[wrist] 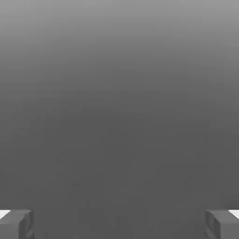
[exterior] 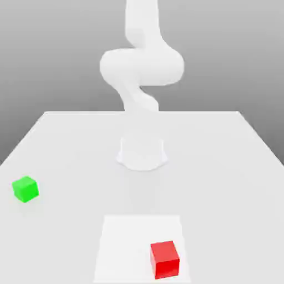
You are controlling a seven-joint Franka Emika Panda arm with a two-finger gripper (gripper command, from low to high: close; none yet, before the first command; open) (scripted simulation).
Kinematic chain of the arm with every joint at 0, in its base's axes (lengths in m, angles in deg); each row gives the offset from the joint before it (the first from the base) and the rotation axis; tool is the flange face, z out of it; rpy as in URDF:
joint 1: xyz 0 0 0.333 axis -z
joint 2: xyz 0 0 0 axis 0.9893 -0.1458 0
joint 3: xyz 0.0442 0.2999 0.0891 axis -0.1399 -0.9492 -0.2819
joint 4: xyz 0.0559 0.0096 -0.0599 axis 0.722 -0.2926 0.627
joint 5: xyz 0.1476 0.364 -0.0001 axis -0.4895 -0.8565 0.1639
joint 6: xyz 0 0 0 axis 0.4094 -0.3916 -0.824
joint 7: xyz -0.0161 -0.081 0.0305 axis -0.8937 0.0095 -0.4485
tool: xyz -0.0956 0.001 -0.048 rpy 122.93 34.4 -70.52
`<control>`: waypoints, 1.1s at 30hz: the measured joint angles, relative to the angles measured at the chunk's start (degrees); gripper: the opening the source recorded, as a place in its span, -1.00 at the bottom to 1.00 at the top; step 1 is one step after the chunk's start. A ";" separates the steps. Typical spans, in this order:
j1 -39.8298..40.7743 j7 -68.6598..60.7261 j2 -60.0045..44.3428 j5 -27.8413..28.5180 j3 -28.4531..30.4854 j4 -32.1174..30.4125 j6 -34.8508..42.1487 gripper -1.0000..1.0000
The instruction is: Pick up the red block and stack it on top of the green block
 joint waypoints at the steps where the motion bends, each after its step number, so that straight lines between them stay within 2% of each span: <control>1: -0.15 -0.27 -2.26 -0.03 -0.07 -0.49 -0.91 0.00; 23: -3.37 -4.91 -48.13 0.57 -1.56 -10.45 -19.47 0.00; 29: -3.88 -4.65 -60.61 1.37 -1.13 -9.64 -28.70 0.00; 30: -3.93 -4.60 -61.67 1.44 -1.07 -9.49 -29.59 -1.00; 33: -3.92 -4.56 -61.67 1.48 -1.08 -9.49 -29.58 -1.00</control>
